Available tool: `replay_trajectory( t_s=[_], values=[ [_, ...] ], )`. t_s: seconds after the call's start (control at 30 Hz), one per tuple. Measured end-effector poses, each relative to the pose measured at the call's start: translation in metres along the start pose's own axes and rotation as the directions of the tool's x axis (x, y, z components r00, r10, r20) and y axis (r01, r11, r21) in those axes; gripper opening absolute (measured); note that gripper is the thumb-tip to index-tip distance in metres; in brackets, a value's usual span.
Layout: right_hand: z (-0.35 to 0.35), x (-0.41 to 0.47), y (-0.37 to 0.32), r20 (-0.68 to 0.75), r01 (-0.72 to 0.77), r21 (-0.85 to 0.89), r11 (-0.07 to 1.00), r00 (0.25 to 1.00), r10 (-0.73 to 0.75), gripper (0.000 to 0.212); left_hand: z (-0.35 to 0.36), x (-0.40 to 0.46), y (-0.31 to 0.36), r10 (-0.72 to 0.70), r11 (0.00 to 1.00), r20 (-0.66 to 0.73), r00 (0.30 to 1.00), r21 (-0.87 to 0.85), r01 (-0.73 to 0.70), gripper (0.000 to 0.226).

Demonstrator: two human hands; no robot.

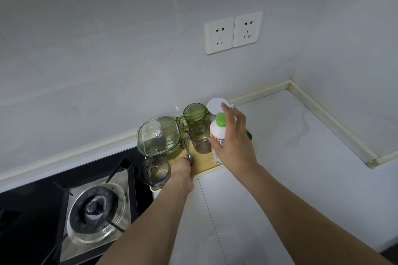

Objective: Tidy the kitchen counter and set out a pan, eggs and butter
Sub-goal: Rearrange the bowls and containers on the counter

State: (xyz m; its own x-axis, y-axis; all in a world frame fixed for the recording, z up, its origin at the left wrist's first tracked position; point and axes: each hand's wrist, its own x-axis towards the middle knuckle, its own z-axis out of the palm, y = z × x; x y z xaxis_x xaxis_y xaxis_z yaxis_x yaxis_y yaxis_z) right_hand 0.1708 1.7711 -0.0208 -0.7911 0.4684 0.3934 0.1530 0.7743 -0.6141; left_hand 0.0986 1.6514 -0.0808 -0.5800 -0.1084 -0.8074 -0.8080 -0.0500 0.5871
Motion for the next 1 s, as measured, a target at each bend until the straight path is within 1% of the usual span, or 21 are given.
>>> replay_trajectory(
  t_s=[0.1, 0.2, 0.33, 0.43, 0.47, 0.53, 0.57, 0.6, 0.67, 0.7, 0.77, 0.9, 1.0],
  values=[
    [0.0, -0.003, 0.004, 0.027, -0.019, 0.016, 1.0, 0.999, 0.019, 0.095, -0.001, 0.0, 0.0, 0.019, 0.999, 0.011, 1.0, 0.04, -0.02, 0.012],
    [-0.003, -0.003, 0.006, 0.034, -0.032, 0.038, 0.999, 0.999, 0.03, 0.095, -0.002, -0.001, -0.001, 0.027, 0.999, -0.006, 1.0, 0.041, -0.027, 0.009],
    [-0.009, -0.006, 0.007, 0.03, -0.045, 0.054, 0.998, 0.999, 0.043, 0.096, -0.004, -0.005, -0.001, 0.067, 0.995, 0.011, 0.998, 0.071, -0.068, 0.019],
    [-0.016, -0.012, 0.007, 0.027, -0.043, 0.064, 0.997, 0.999, 0.041, 0.096, -0.007, -0.012, -0.004, 0.118, 0.989, 0.076, 0.99, 0.078, -0.124, 0.028],
    [-0.018, -0.015, 0.006, 0.022, -0.039, 0.064, 0.997, 0.999, 0.038, 0.096, -0.009, -0.015, -0.005, 0.129, 0.988, 0.069, 0.989, 0.072, -0.134, 0.027],
    [-0.023, -0.024, 0.004, 0.016, -0.035, 0.06, 0.998, 0.999, 0.034, 0.096, -0.016, -0.025, -0.007, 0.127, 0.987, 0.012, 0.992, 0.095, -0.128, 0.018],
    [-0.023, -0.027, 0.003, 0.015, -0.035, 0.05, 0.998, 0.999, 0.034, 0.096, -0.017, -0.027, -0.009, 0.137, 0.985, 0.002, 0.991, 0.109, -0.136, 0.018],
    [-0.025, -0.033, 0.002, 0.017, -0.03, 0.036, 0.999, 0.999, 0.03, 0.096, -0.021, -0.029, -0.014, 0.153, 0.98, 0.008, 0.988, 0.13, -0.152, 0.023],
    [-0.024, -0.044, 0.001, 0.013, -0.025, -0.003, 1.0, 1.0, 0.025, 0.094, -0.026, -0.03, -0.026, 0.22, 0.961, 0.049, 0.974, 0.161, -0.225, 0.036],
    [-0.024, -0.05, 0.001, 0.013, -0.027, -0.022, 0.999, 1.0, 0.027, 0.094, -0.03, -0.031, -0.031, 0.262, 0.945, 0.062, 0.963, 0.187, -0.269, 0.038],
    [-0.021, -0.064, -0.001, 0.024, -0.039, -0.062, 0.997, 0.999, 0.04, 0.093, -0.04, -0.034, -0.044, 0.341, 0.904, 0.073, 0.937, 0.25, -0.348, 0.038],
    [-0.01, -0.092, -0.009, 0.072, -0.084, -0.136, 0.987, 0.993, 0.094, 0.095, -0.065, -0.039, -0.064, 0.373, 0.868, 0.107, 0.921, 0.31, -0.388, 0.043],
    [0.0, -0.111, -0.018, 0.1, -0.08, -0.184, 0.98, 0.99, 0.099, 0.092, -0.09, -0.042, -0.075, 0.426, 0.83, 0.108, 0.898, 0.35, -0.435, 0.042]
  ],
)
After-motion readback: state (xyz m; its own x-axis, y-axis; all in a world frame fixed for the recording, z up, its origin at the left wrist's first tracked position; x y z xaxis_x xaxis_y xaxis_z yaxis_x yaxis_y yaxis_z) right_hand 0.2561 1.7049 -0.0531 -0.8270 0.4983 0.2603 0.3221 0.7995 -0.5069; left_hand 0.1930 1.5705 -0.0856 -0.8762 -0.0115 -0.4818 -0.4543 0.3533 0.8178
